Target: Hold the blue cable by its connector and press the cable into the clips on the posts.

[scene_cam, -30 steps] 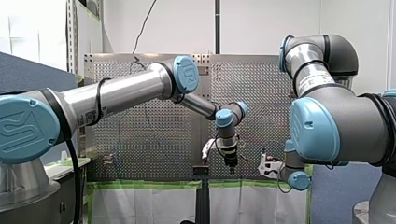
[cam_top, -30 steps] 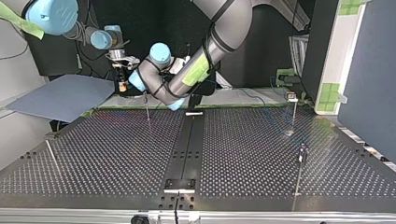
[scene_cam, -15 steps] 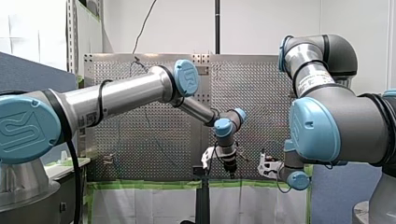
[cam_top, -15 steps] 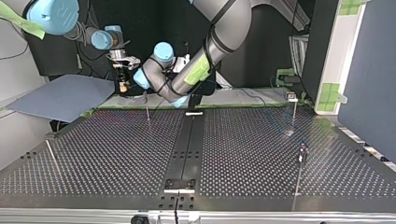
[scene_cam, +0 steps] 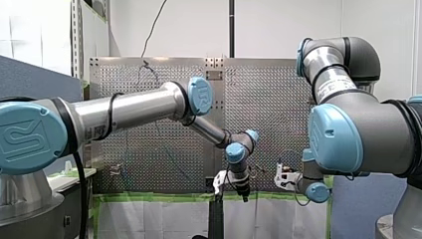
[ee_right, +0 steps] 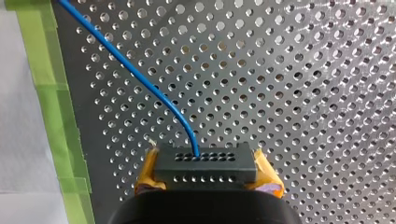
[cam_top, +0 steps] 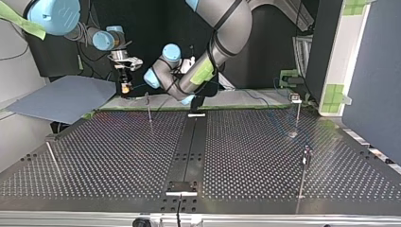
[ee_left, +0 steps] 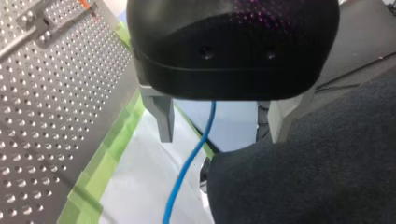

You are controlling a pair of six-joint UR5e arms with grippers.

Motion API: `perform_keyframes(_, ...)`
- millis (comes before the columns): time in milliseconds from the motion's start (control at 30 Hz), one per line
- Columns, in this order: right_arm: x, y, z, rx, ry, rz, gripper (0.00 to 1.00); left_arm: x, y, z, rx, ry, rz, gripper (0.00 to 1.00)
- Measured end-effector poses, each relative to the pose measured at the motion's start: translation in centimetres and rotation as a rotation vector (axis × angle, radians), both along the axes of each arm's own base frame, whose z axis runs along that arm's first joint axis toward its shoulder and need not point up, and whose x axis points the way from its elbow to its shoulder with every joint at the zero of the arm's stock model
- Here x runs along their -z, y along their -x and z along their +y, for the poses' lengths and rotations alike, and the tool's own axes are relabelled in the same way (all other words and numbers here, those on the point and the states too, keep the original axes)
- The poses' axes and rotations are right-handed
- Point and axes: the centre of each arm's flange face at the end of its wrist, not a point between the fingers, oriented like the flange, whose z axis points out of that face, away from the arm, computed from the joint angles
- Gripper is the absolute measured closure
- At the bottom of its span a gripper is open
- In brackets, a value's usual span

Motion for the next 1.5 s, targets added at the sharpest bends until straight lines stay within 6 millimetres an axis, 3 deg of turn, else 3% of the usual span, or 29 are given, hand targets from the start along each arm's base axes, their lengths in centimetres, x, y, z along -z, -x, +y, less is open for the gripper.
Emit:
perform_keyframes(333,0.0,-0.1,0.0,-0.001,-0.001,-0.001,1.00,3.9,-1.0,-0.4,-0.010,-0.008,-0.039,0.00)
perform_keyframes(800,0.0,-0.1,0.0,-0.002,0.000,0.001,1.00,4.4,-2.0,0.7,0.001,-0.111,-0.098,0.00)
perform_keyframes(833,0.0,-0.2,0.0,-0.003,0.000,0.001,1.00,4.4,-2.0,0.8,0.002,-0.116,-0.098,0.08)
perform_keyframes(867,0.0,-0.2,0.0,-0.003,0.000,0.001,1.00,4.5,-1.9,0.8,0.006,-0.122,-0.099,0.08)
perform_keyframes(933,0.0,-0.2,0.1,-0.004,0.000,0.001,1.00,4.5,-1.8,0.8,0.012,-0.131,-0.102,0.40)
perform_keyframes(967,0.0,-0.3,0.1,-0.004,0.000,0.001,1.00,4.5,-1.8,0.8,0.016,-0.138,-0.105,0.40)
perform_keyframes(1000,0.0,-0.3,0.1,-0.004,0.000,0.001,1.00,4.5,-1.8,0.8,0.020,-0.143,-0.107,0.53)
perform_keyframes(1267,0.0,-0.5,0.2,-0.007,-0.001,0.002,1.00,4.4,-1.6,0.7,0.062,-0.173,-0.119,0.55)
perform_keyframes(1333,0.0,-0.6,0.2,-0.007,-0.002,0.002,1.00,4.4,-1.5,0.7,0.070,-0.189,-0.124,0.66)
perform_keyframes(1367,0.0,-0.6,0.2,-0.008,-0.002,0.002,1.00,4.3,-1.5,0.7,0.074,-0.201,-0.128,0.66)
perform_keyframes(1433,0.0,-0.7,0.3,-0.009,-0.002,0.003,1.00,4.3,-1.4,0.8,0.080,-0.219,-0.133,0.88)
perform_keyframes(1467,0.0,-0.7,0.3,-0.009,-0.002,0.003,1.00,4.3,-1.4,0.8,0.082,-0.229,-0.136,0.88)
perform_keyframes(1500,0.0,-0.7,0.3,-0.010,-0.003,0.003,1.00,4.2,-1.3,0.8,0.081,-0.234,-0.138,0.97)
